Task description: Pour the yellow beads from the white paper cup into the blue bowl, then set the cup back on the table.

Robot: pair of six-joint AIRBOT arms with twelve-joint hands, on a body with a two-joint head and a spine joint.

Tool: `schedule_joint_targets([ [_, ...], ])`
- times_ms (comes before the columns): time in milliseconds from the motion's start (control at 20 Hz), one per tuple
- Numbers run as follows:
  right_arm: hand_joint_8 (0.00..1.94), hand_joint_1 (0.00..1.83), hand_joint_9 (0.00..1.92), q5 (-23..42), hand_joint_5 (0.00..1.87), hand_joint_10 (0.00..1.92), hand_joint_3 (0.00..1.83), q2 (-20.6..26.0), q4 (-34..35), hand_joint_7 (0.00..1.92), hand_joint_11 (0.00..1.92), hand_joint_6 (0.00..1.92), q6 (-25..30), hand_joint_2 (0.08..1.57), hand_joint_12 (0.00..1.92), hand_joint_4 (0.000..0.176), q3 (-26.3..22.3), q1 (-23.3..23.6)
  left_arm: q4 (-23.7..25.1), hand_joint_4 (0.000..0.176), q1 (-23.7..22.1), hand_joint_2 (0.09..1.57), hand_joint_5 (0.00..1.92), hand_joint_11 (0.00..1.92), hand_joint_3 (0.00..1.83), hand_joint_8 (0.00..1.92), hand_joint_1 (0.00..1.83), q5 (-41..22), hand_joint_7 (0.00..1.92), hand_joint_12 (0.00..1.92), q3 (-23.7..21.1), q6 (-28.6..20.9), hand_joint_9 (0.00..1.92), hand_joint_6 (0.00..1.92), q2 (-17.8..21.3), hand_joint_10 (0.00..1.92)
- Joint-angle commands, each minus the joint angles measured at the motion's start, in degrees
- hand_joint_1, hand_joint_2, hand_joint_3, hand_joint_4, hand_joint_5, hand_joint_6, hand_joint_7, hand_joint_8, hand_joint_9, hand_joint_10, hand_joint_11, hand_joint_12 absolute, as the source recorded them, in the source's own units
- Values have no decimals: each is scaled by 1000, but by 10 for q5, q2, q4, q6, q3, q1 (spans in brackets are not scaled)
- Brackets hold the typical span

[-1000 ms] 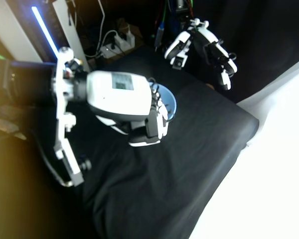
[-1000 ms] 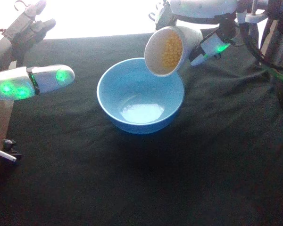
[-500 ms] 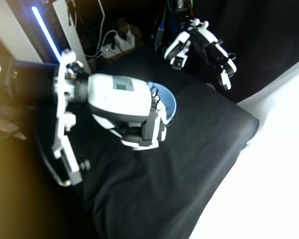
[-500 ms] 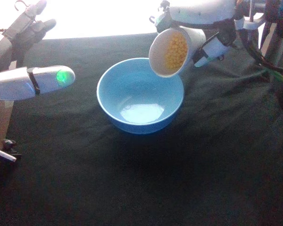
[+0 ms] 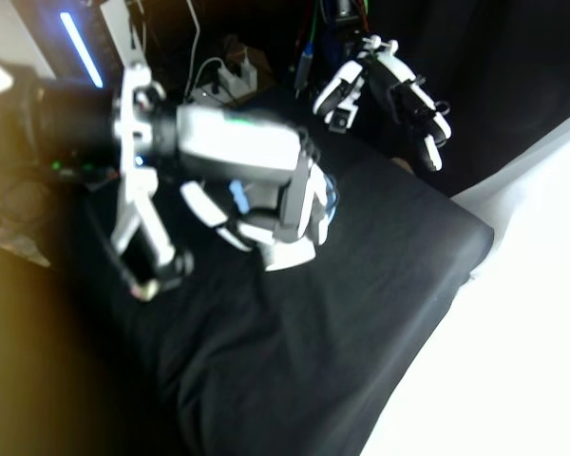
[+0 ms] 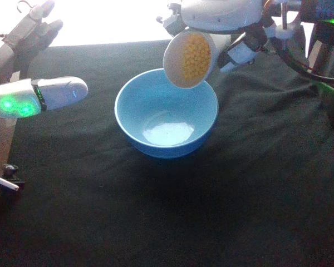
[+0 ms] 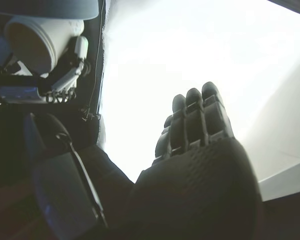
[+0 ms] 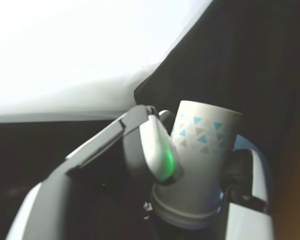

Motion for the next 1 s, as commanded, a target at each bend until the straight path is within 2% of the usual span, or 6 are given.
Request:
schedule_joint_targets([
  [0,1941,1203,1329,-4,835,1921,0,1,-1,1122,1416,1551,-6,1167,1921,0,-2,11,-4,55,-4,687,0,167,0,9,729,-67,263,6,4,-9,219,0,-1,5],
  [50,1941,1144,1306,-6,839,1921,0,1,-7,1095,1393,1290,-6,1182,1921,0,-4,12,-4,59,-4,682,5,173,0,15,736,-67,281,8,4,-9,225,2,-1,7],
  [350,1776,1154,1231,-33,901,1921,0,1,-67,987,1374,1082,-6,1154,1921,0,-17,13,-4,55,-4,678,0,164,0,3,722,-67,266,4,4,-10,209,0,-1,1],
  [500,1682,1126,912,-46,792,1921,5,1,-90,871,738,1250,-6,1205,1921,0,-21,13,-4,61,-4,674,0,169,0,1,722,-67,265,6,4,-10,198,0,-1,0],
  [800,1875,1151,1123,-59,914,1921,0,1,-122,1006,1147,1085,-6,1147,1921,0,-26,13,-3,73,-4,653,13,176,0,13,729,-66,289,8,4,-10,209,4,-1,3],
  [950,1937,1139,1154,-60,880,1921,5,1,-123,992,1223,1155,-6,1163,1921,0,-27,13,-3,57,-4,668,0,163,0,1,732,-66,268,4,4,-10,194,0,-1,0],
])
